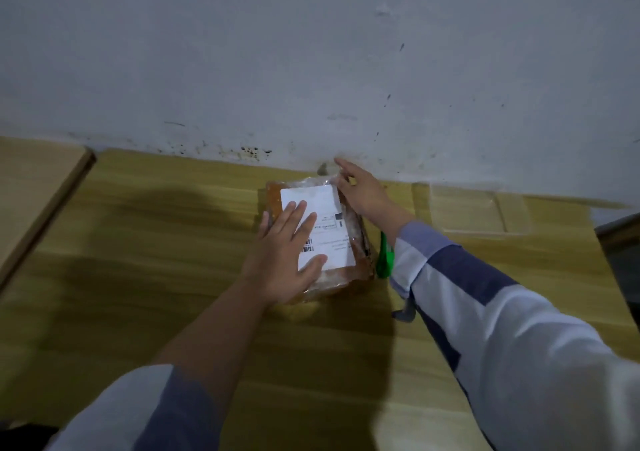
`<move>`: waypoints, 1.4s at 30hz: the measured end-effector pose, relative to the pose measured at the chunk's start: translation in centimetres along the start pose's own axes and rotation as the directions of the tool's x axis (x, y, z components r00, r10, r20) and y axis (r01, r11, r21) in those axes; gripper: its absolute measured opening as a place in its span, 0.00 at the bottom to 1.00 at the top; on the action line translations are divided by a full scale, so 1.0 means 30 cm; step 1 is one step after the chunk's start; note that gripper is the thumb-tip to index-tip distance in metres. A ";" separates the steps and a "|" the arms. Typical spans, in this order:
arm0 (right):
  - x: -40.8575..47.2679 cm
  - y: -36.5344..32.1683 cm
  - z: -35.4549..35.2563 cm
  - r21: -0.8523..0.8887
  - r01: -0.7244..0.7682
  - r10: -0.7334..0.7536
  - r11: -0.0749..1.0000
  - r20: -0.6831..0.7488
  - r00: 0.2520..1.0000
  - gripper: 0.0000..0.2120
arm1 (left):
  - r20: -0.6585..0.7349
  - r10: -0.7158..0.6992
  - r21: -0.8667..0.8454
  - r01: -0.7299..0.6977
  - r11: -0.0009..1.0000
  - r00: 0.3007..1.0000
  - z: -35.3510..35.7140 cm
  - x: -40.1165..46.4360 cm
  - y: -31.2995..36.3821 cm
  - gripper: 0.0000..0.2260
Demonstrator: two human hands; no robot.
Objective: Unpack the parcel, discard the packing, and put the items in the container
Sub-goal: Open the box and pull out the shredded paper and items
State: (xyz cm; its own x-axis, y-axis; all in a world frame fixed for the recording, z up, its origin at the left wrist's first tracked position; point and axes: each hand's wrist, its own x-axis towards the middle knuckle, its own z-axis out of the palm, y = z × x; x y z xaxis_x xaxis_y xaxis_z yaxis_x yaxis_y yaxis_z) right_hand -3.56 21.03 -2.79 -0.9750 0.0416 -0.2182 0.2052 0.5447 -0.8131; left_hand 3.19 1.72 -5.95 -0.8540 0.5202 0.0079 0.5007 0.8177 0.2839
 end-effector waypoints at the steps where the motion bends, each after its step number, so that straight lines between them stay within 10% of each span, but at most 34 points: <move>1: 0.017 0.000 -0.001 -0.007 0.009 -0.008 1.000 0.031 0.999 0.18 | 0.009 -0.005 -0.004 0.005 1.000 1.000 -0.003 -0.001 -0.001 0.34; 10: 0.015 0.018 -0.018 0.204 -0.120 0.127 0.972 -0.022 0.992 0.12 | 0.027 0.137 0.098 -0.139 0.985 0.990 -0.063 0.025 -0.091 0.32; 19: -0.255 -0.072 0.172 0.595 -0.350 0.464 0.724 -0.044 0.885 0.18 | 0.236 -0.112 0.250 0.051 0.967 0.965 -0.170 -0.017 -0.144 0.24; 31: -0.545 -0.115 0.438 0.292 -0.336 0.423 0.895 -0.320 0.848 0.22 | 0.250 0.002 0.210 -0.056 0.976 0.968 -0.218 -0.289 -0.293 0.28; 36: -0.579 -0.124 0.477 -0.124 -0.359 0.281 0.925 -0.412 0.867 0.25 | 0.234 0.002 0.161 -0.041 0.986 0.972 -0.221 -0.343 -0.335 0.32; 42: -0.555 -0.215 0.484 -0.524 0.049 -0.170 0.850 -0.186 0.968 0.16 | 0.086 -0.175 -0.213 0.190 0.958 0.981 -0.200 -0.400 -0.403 0.55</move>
State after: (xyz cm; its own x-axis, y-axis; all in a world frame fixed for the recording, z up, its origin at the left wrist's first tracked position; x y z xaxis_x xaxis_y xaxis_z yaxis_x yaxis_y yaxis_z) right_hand 12.57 4.67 -1.75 -0.9942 0.1035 0.0276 0.0825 0.9041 -0.4193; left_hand 6.53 -15.89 -3.71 -0.9129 0.3886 -0.1247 0.2879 0.8298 0.4780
